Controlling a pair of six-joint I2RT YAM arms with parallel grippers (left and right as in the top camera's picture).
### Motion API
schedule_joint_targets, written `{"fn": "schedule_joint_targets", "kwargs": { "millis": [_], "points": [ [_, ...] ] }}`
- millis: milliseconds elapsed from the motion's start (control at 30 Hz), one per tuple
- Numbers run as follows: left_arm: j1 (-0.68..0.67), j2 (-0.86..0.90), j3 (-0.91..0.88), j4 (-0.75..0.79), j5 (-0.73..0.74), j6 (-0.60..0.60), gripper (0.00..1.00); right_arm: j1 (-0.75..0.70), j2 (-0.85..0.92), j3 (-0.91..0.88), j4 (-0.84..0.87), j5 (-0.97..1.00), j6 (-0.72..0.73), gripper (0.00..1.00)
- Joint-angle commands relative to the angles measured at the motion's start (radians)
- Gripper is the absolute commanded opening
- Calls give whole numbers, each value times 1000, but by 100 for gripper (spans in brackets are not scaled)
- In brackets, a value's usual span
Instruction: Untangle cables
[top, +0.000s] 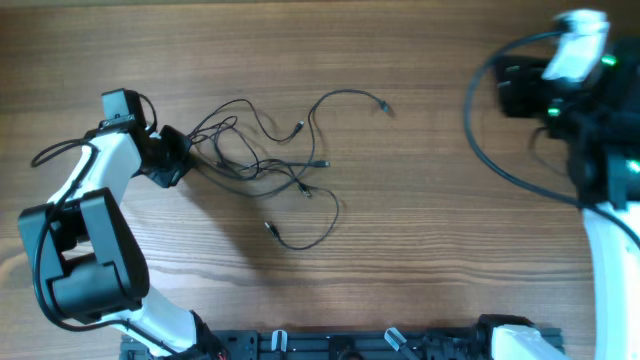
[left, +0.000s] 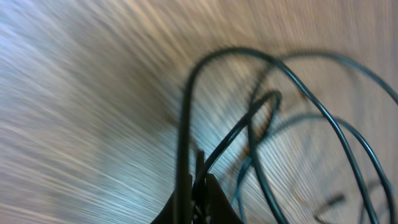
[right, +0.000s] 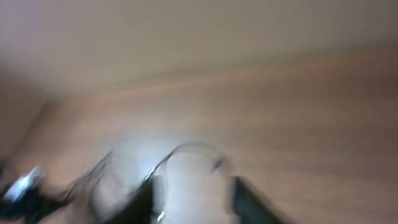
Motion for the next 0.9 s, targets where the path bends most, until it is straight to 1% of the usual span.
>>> {"fn": "schedule_joint_targets", "kwargs": {
  "millis": [0, 67, 100, 133, 167, 200, 233, 333, 400, 467, 500, 533, 567, 600, 633, 667, 700, 733, 767, 800, 867],
  "points": [
    [-63, 0, -5, 2, 188, -2, 4, 153, 137, -8, -58, -220, 9, 61],
    [-85, 0, -5, 4, 192, -69, 4, 262, 222, -24, -48, -240, 88, 63],
    [-109, 0, -5, 15, 192, -144, 4, 367, 308, -24, -26, -244, 140, 65],
    [-123, 0, -5, 23, 192, -203, 4, 429, 355, -24, 2, -244, 151, 66],
    [-132, 0, -5, 28, 192, -241, 4, 485, 393, -24, 37, -242, 119, 69],
    [-138, 0, -5, 30, 192, -274, 4, 527, 425, -24, 71, -239, 63, 72],
    [-141, 0, -5, 32, 192, -298, 4, 564, 455, -24, 102, -240, -11, 73],
    [-142, 0, -5, 32, 231, -304, 4, 678, 562, -24, 166, -240, -207, 77],
    [-142, 0, -5, 32, 274, -304, 4, 733, 627, -24, 214, -238, -243, 79],
    [-142, 0, -5, 32, 298, -304, 4, 777, 676, -24, 273, -184, -241, 80],
    [-142, 0, -5, 32, 314, -304, 4, 791, 693, -24, 294, -140, -238, 80],
    [-142, 0, -5, 31, 345, -304, 4, 815, 720, -24, 327, -28, -220, 80],
    [-142, 0, -5, 32, 368, -304, 4, 831, 738, -24, 345, 46, -182, 77],
    [-142, 0, -5, 32, 380, -304, 4, 842, 751, -24, 355, 82, -158, 72],
    [-142, 0, -5, 32, 386, -304, 4, 846, 759, -24, 356, 95, -145, 62],
    [-142, 0, -5, 32, 389, -304, 4, 851, 762, -24, 356, 95, -124, 54],
    [-142, 0, -5, 32, 389, -304, 4, 852, 762, -24, 355, 91, -95, 35],
    [-142, 0, -5, 32, 389, -304, 4, 852, 762, -24, 354, 90, -65, 22],
    [-142, 0, -5, 32, 389, -304, 4, 852, 762, -24, 353, 89, -51, 10],
    [-142, 0, -5, 33, 389, -304, 4, 851, 762, -24, 344, 87, -51, 4],
    [-142, 0, -5, 39, 369, -303, 4, 850, 750, -24, 309, 87, -50, 4]
  ]
}}
